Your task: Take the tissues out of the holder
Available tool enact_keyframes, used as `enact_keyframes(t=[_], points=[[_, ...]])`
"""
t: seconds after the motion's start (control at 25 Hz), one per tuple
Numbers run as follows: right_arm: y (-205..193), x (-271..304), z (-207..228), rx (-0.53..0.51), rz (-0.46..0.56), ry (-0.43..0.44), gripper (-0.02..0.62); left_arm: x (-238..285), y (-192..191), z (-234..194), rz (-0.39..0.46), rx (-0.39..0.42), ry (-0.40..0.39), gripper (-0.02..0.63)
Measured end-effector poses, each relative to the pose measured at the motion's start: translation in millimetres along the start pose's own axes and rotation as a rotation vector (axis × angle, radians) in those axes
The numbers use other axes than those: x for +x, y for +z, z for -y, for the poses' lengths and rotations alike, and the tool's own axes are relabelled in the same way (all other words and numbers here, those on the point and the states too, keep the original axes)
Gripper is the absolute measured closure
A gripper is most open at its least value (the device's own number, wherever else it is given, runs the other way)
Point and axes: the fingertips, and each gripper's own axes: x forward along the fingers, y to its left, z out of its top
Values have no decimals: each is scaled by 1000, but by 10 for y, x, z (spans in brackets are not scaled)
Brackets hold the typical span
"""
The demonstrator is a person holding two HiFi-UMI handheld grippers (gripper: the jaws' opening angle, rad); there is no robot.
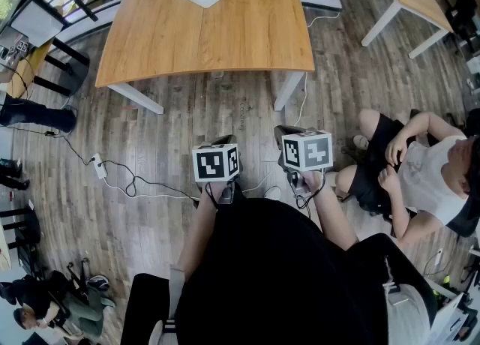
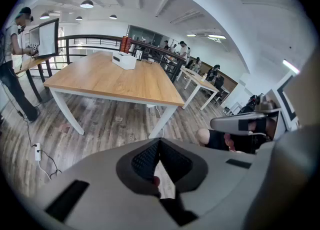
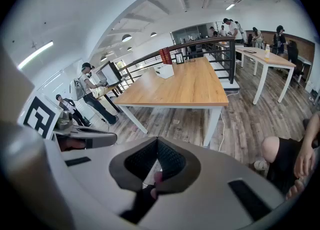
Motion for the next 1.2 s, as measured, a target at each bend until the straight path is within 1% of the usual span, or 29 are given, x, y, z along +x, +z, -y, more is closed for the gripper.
enact_keyframes(t=[0.2, 0.36, 0.6, 0.68, 0.84, 1.04, 1.2], points=[[-11, -27, 24, 8, -1, 3, 584, 4, -10, 32, -4, 7, -7, 595], [-18, -8, -13, 43, -5, 38, 584, 28, -34, 33, -14, 7, -19, 595], [-28, -16, 19, 40, -8, 22, 584, 27, -31, 28, -22, 10, -12, 595], [5, -37, 22, 38, 16, 31, 584, 27, -15, 33, -13, 7, -10, 595], [63, -123, 73, 48, 96, 76, 584, 45, 24, 95, 15, 8, -1, 595], [82, -278, 180, 53, 187, 126, 584, 133, -16, 277, 13, 15, -3, 595], [56, -374, 242, 44, 215, 166, 584, 204, -39, 436, 10, 18, -6, 595]])
